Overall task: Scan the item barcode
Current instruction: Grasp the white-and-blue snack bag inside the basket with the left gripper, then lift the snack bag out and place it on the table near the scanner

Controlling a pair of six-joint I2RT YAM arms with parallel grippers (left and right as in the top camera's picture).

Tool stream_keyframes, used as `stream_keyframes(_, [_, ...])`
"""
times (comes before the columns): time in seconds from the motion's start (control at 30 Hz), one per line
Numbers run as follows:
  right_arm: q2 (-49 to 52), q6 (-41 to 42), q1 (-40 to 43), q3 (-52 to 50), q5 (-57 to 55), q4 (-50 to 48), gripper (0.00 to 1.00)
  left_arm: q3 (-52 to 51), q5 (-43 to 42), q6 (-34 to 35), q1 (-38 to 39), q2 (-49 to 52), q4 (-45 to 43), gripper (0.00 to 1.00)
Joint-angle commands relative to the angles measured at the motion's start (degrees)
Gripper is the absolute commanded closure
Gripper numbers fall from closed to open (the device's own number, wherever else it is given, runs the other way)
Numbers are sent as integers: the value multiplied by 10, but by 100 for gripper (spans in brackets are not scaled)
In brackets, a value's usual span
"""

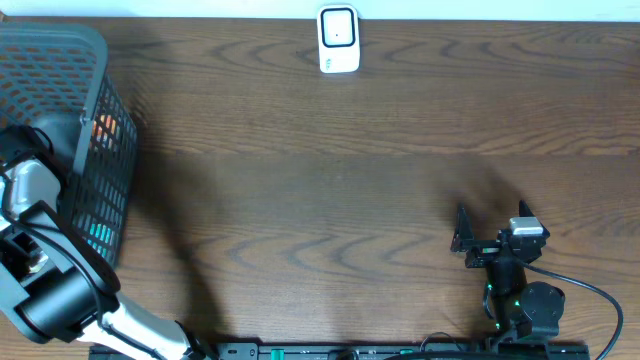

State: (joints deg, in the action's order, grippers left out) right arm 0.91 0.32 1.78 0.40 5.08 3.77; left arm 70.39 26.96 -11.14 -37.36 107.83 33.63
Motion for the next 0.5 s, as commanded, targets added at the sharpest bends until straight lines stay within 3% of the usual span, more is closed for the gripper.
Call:
stream_keyframes(0.0, [-2,-8,-3,-1,-4,3,1,-3,-23,36,25,-62,4,92])
stream_keyframes(0.1, [-2,-8,-3,-1,-4,3,1,-3,-41,36,43,-128,0,93])
stream_keyframes(0.27, [-2,-8,-3,-1,-4,3,1,-3,-163,41,59,-245,-23,93])
stream_keyframes(0.47, [-2,-8,-3,-1,-4,3,1,-3,-208,120,58,-371,-81,93])
